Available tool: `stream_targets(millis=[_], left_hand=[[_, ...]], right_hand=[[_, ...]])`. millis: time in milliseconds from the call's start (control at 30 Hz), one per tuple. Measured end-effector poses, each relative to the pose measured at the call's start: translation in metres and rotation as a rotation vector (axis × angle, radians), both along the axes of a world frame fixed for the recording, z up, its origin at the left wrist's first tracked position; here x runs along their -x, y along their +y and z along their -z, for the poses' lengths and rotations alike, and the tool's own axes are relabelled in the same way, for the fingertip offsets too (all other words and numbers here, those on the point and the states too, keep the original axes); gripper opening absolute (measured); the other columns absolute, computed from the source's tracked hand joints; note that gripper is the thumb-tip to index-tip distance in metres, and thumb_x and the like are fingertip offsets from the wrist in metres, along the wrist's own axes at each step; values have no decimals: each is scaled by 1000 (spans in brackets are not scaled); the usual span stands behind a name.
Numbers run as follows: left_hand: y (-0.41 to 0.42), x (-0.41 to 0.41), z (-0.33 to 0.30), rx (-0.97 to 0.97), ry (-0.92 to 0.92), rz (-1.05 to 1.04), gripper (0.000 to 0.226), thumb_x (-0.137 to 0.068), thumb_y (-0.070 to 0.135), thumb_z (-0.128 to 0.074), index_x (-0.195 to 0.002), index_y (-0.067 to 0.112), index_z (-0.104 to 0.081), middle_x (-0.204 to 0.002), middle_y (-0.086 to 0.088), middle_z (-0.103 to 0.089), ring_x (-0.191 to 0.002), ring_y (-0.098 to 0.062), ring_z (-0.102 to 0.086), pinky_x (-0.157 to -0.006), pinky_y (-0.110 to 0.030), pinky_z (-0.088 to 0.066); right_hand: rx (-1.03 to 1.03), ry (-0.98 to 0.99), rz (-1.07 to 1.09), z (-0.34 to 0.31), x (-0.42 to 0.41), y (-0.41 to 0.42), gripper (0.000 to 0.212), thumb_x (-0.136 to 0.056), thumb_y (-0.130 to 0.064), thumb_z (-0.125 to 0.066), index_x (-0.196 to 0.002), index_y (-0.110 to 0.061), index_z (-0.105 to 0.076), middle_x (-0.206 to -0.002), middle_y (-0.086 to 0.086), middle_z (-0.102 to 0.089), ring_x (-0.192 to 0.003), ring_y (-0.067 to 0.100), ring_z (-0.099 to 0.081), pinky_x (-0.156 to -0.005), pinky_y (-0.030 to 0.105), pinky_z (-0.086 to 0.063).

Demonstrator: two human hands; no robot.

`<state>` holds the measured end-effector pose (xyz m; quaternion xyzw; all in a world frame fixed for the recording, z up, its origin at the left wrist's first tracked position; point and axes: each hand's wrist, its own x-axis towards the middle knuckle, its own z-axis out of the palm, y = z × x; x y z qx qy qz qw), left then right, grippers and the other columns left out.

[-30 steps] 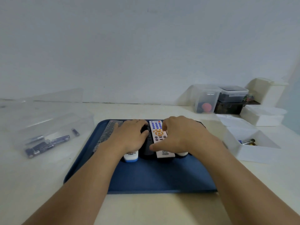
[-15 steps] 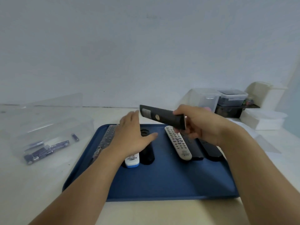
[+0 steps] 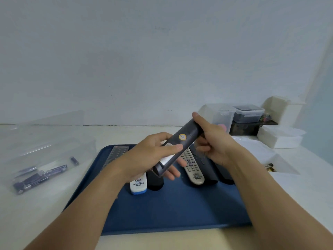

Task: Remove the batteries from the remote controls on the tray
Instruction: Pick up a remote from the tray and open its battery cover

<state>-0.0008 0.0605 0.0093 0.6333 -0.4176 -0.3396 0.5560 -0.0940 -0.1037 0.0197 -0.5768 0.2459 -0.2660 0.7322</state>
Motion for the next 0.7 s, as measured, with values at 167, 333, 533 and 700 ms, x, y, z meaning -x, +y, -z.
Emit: stream_targets(millis=[167,333,533,700], left_hand=[[-9,12,4,121,321,-41,25,-103,11,-50,-123,0,-59,-83,-11,-76,-59,-24,-67,-47,-28,-54],[-11,10,9,100,351,-42,26,-105,17,-50,-126,2,-57,-95,-21,-73,-58,-26,-62,-47,-30,-52],[-15,8,14,56,274,-70,30,-104,25,-52,-124,3,-58,-87,-18,-70,-54,-22,-57,-45,-28,-49],[-16,4,17,27,218,-126,26,-103,24,-55,-121,4,-56,-86,-18,-73,-54,-24,-60,-46,-29,-52]], right_hand=[[352,-2,-95,8,-6,5,32,-84,-30,-79,-102,-13,-59,-75,2,-62,-52,7,-57,-47,23,-43],[576,-44,32,14,-12,-1,34,-78,-23,-84,-104,-15,-64,-90,10,-72,-74,15,-67,-60,25,-51],[663,-17,126,18,-15,-4,31,-80,-26,-82,-102,-17,-63,-89,10,-72,-71,16,-67,-58,25,-53],[616,-23,164,17,-13,-7,20,-83,-28,-80,-96,-17,-69,-89,0,-73,-76,7,-68,-71,26,-59]])
